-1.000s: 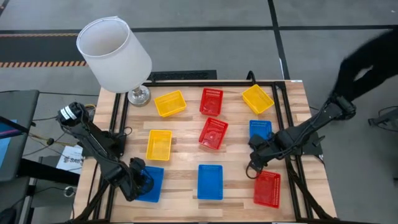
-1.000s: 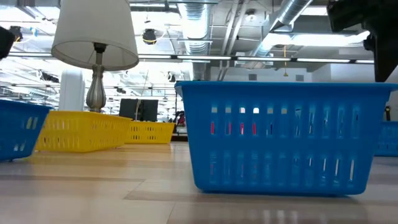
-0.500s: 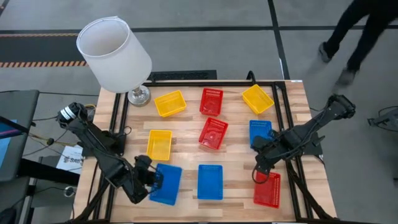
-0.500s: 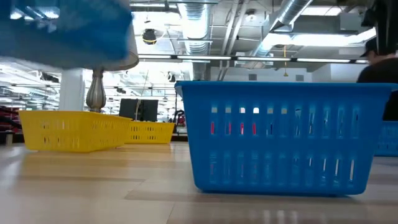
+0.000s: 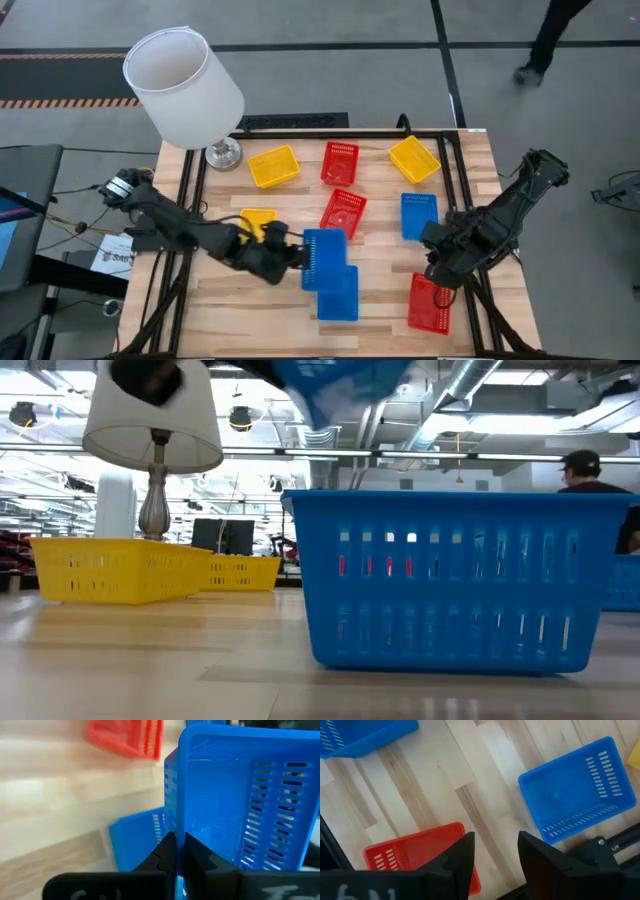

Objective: Stack baskets by color
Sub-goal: Stack the left blue basket on top of the middle blue basket

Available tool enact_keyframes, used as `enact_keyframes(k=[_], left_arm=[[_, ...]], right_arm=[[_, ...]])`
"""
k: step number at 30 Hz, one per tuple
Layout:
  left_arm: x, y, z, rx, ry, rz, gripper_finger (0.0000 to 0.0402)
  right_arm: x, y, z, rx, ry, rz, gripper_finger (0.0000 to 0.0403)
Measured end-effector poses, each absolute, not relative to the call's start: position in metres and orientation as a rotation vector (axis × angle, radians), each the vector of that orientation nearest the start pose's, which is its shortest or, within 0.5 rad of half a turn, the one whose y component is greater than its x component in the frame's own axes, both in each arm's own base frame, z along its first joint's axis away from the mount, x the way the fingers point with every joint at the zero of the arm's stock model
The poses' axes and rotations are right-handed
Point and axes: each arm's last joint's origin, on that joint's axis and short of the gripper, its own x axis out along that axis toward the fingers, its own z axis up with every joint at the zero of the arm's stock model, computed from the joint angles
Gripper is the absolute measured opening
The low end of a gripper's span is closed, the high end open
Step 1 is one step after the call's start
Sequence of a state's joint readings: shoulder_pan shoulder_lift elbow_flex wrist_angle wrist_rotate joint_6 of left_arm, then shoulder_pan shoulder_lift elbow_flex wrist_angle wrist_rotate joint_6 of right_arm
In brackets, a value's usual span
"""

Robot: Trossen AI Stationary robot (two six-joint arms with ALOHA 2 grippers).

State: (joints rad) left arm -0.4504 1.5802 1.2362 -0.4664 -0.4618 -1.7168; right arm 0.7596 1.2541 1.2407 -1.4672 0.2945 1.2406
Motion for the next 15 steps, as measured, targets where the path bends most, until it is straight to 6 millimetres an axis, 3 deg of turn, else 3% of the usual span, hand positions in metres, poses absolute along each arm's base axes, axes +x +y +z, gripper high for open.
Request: enact_keyframes(k=[3, 7, 15], left_arm=[[0.324, -0.138, 0.257, -1.285, 0.565, 0.569, 0.0000], [0.328, -0.147, 0.236, -1.273, 0.625, 0.611, 0.0000], [0.330, -0.156, 0.223, -1.297, 0.599, 0.662, 0.0000]], right_arm=[[0.141, 0.130, 0.316, 0.308, 1.225, -0.440, 0.0175], [0.137, 0.132, 0.316, 0.292, 1.224, -0.449, 0.0175], [0.134, 0.134, 0.316, 0.264, 1.203, -0.439, 0.0175]])
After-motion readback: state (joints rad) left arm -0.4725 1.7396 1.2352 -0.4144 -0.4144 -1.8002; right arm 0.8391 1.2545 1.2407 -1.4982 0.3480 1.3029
